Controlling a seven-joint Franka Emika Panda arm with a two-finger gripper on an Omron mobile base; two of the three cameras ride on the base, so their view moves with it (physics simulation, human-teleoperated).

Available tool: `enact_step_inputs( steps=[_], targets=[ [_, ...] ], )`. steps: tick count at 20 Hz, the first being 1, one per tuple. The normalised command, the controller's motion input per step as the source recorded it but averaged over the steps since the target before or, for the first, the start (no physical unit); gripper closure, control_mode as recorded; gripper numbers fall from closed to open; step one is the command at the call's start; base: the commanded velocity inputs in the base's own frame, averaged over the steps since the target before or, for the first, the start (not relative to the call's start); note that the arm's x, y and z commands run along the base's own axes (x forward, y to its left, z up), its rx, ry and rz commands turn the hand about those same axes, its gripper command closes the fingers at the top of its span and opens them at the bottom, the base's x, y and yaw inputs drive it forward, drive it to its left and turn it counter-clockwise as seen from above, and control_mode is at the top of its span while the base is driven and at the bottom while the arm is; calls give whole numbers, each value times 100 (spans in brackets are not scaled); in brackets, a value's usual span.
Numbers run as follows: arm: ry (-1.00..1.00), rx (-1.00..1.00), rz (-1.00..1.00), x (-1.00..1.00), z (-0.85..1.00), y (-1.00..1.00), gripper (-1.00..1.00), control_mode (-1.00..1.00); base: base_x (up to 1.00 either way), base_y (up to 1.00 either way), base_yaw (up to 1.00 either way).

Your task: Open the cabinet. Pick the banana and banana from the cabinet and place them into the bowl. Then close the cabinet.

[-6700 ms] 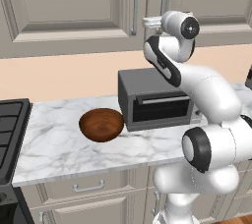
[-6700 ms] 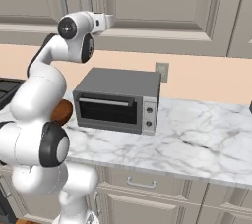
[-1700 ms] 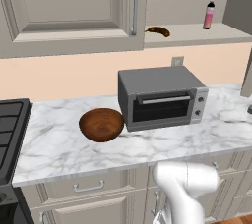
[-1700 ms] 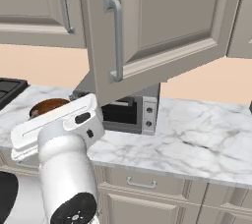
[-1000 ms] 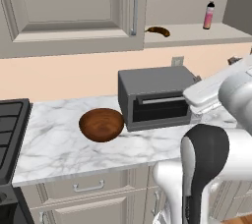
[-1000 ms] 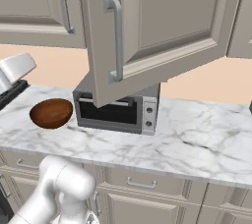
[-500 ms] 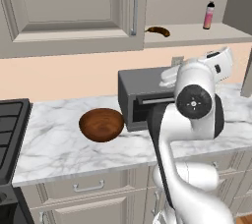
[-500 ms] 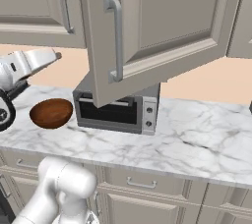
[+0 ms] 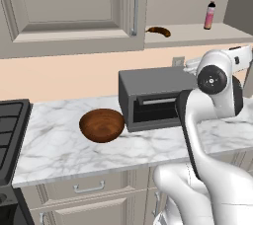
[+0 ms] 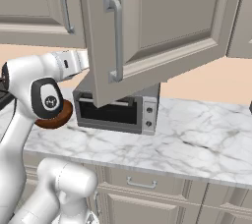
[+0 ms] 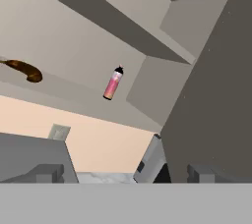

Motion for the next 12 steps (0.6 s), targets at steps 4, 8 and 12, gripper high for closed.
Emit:
enact_step_inputs(
  steps=[4, 8, 12],
  targets=[
    [0, 13, -10, 2, 0, -100, -100, -100, 0, 0, 0],
    [-3, 17, -11, -2, 0, -100, -100, -100, 0, 0, 0],
    [-4, 7, -4, 4, 0, -42, -100, -100, 0, 0, 0]
  ],
)
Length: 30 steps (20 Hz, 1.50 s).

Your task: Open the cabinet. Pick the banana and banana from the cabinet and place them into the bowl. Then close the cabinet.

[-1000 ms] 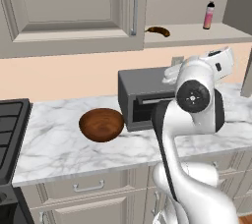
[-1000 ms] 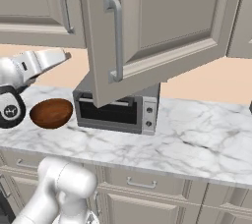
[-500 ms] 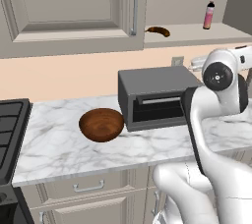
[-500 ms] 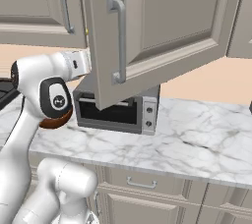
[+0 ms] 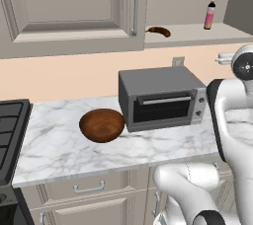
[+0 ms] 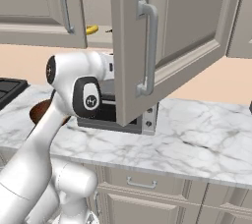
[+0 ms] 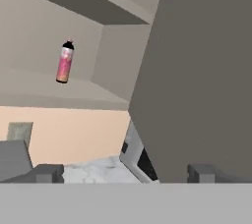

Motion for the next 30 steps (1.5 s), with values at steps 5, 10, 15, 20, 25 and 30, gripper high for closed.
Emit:
enact_step_inputs(
  steps=[5, 10, 15, 20, 25, 30],
  targets=[
    [-14, -1, 3, -10, 0, 44, -100, -100, 0, 0, 0],
    [-13, -1, 22, -19, 13, 99, -100, -100, 0, 0, 0],
    [-12, 0, 29, -2, 45, 79, -100, -100, 0, 0, 0],
    [-18, 0, 20, -4, 68, 61, -100, -100, 0, 0, 0],
    [-18, 0, 10, -36, 51, 65, -100, -100, 0, 0, 0],
    [-7, 0, 3, -25, 6, 24, -100, -100, 0, 0, 0]
  ],
)
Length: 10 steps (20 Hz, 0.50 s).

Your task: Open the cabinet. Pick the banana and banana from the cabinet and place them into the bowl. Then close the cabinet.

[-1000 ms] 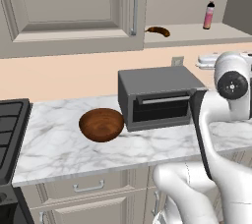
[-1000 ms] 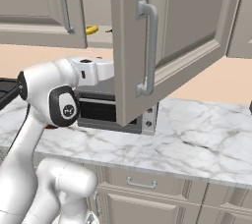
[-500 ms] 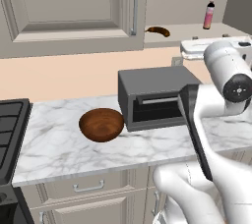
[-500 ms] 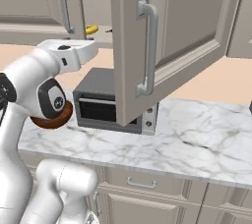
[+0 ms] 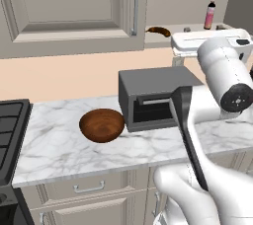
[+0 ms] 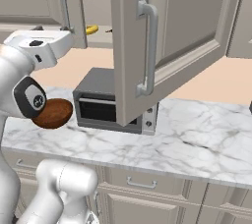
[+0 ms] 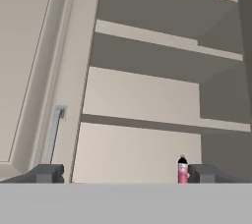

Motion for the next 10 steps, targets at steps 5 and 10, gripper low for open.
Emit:
enact_step_inputs(
  steps=[5, 10],
  targets=[
    [0, 0, 0, -4, -1, 56, -100, -100, 0, 0, 0],
    [0, 0, 0, 1, 0, 91, -100, -100, 0, 0, 0]
  ],
)
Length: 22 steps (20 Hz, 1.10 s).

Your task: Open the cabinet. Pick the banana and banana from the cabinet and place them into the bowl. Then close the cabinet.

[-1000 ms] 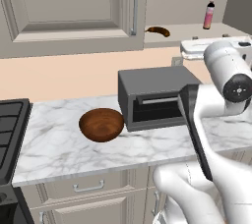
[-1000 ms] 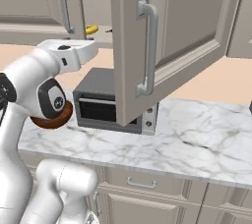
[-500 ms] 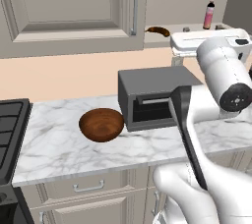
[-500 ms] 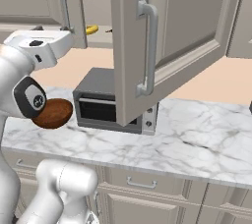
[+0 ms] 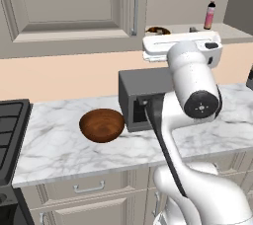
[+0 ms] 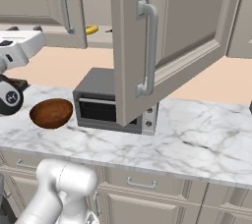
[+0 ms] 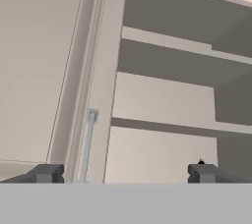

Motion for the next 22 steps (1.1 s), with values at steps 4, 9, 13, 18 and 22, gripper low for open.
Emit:
enact_step_inputs(
  steps=[4, 9, 13, 18, 22],
  targets=[
    [0, 0, -1, 37, 0, 47, -100, -100, 0, 0, 0],
    [0, 0, -2, 73, -1, 27, -100, -100, 0, 0, 0],
    [2, 0, -3, 81, -9, 27, -100, -100, 0, 0, 0],
    [4, 0, -3, 59, -9, -4, -100, -100, 0, 0, 0],
    [6, 2, 0, 56, 0, -20, -100, -100, 0, 0, 0]
  ],
)
